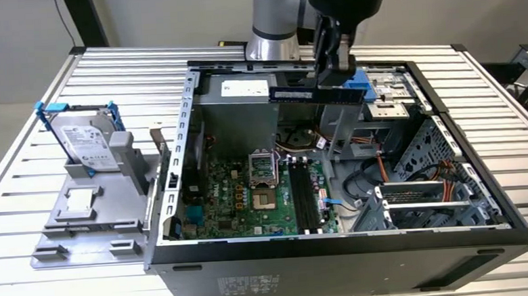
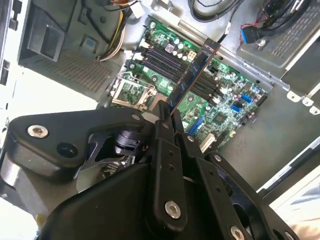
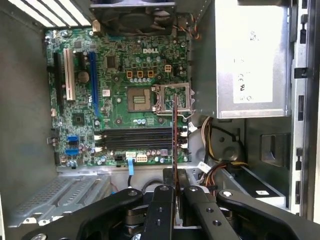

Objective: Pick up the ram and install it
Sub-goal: 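Insert the ram into the slot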

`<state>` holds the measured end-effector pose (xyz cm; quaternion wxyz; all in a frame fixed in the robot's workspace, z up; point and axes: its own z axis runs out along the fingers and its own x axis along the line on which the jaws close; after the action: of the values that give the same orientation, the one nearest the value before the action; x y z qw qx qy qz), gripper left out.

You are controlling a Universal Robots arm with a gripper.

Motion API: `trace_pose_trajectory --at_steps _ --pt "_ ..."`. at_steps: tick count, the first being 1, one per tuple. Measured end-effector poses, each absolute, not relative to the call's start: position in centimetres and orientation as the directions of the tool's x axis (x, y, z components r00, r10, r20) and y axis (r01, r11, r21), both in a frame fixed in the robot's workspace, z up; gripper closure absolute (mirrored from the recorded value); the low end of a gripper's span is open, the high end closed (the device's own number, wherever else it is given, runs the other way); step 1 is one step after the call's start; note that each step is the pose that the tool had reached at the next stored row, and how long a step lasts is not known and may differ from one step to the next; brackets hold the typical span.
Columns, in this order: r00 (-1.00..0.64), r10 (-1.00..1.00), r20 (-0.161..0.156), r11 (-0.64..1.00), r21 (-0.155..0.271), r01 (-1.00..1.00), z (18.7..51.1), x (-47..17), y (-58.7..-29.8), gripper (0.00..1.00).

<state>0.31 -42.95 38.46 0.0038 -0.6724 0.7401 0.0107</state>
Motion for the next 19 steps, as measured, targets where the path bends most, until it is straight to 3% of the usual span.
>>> trace_pose_trajectory --at_steps 19 --pt "-0.281 -0.959 -0.020 0.281 0.011 -0.960 38.46 0.31 -43.51 1.00"
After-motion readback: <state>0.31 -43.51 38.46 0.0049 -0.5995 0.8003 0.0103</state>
